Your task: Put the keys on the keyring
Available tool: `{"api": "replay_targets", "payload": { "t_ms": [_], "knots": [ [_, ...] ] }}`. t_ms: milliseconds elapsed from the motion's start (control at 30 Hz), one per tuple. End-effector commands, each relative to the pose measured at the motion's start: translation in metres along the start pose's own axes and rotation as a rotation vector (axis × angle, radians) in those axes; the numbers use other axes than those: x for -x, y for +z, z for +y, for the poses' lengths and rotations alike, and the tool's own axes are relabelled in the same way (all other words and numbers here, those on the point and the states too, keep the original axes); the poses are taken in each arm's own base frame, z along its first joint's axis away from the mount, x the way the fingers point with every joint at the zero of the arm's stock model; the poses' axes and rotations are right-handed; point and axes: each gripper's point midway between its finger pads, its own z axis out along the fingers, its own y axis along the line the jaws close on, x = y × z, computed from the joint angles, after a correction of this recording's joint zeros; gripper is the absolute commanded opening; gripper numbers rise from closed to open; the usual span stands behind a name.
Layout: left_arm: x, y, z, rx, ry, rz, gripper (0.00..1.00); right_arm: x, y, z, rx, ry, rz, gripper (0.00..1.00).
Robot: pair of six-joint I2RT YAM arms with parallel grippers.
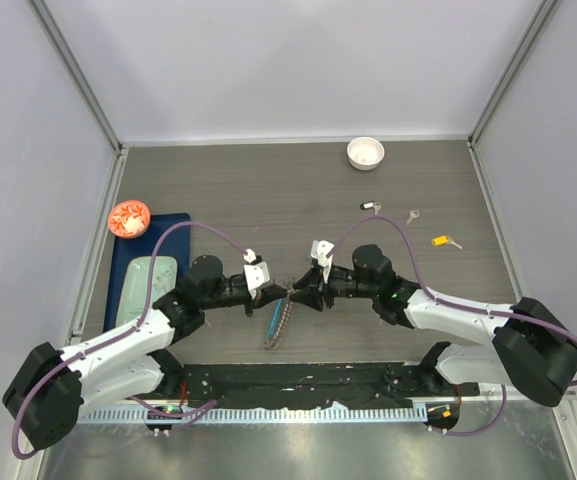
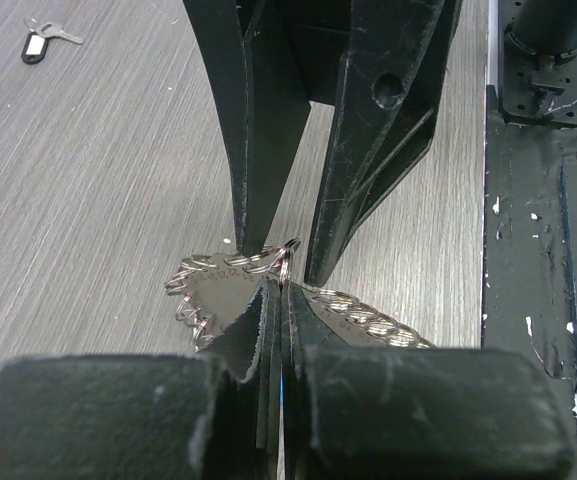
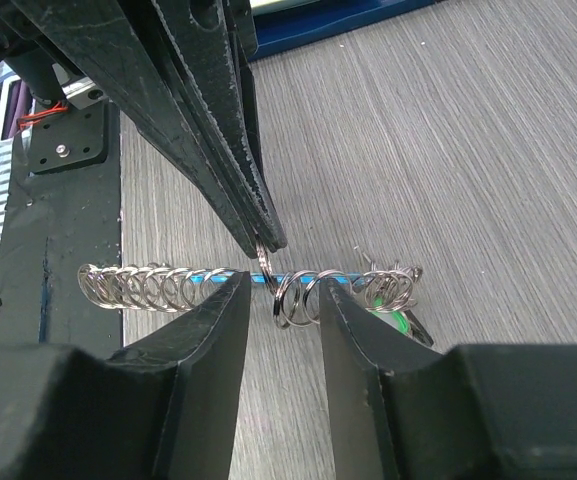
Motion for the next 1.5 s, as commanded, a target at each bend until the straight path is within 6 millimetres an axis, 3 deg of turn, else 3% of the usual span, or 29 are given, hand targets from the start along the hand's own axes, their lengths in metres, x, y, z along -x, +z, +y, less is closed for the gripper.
{"api": "replay_targets", "payload": {
  "t_ms": [0,267,367,433,533,800,1067,1200,1300,1467],
  "knots": [
    [0.027,0.000,0.001,-0.014,0.055,-0.097,0.00,0.036,0.004,0.000,0.020,-0.081,-0.097,0.38],
    [0.027,-0.003,0.003,0.011,0.057,-0.099,0.00,0.042,0.002,0.004,0.036,-0.094,-0.104,0.09],
    [0.027,-0.005,0.004,0.029,0.058,-0.103,0.13,0.046,0.000,0.003,0.025,-0.103,-0.105,0.01],
    [0.025,-0.008,0.008,0.061,0.057,-0.103,0.27,0.049,-0.002,0.003,0.018,-0.111,-0.110,0.01],
    [0.025,-0.014,0.014,0.116,0.067,-0.119,0.39,0.051,-0.003,0.002,0.015,-0.121,-0.106,0.01],
    [0.022,-0.023,0.026,0.212,0.057,-0.137,0.58,0.052,-0.001,-0.006,-0.014,-0.106,-0.038,0.01],
    [0.030,-0.046,0.051,0.414,0.053,-0.192,0.67,0.027,0.009,-0.017,-0.051,-0.047,0.091,0.01],
    [0.032,-0.063,0.067,0.545,0.048,-0.217,0.70,0.003,0.020,-0.024,-0.111,-0.098,0.207,0.01],
    [0.033,-0.066,0.069,0.564,0.045,-0.220,0.70,-0.011,0.030,-0.021,-0.108,-0.112,0.264,0.01],
    [0.031,-0.068,0.073,0.588,0.034,-0.208,0.71,-0.042,0.028,-0.015,-0.134,-0.068,0.330,0.01]
  ]
}}
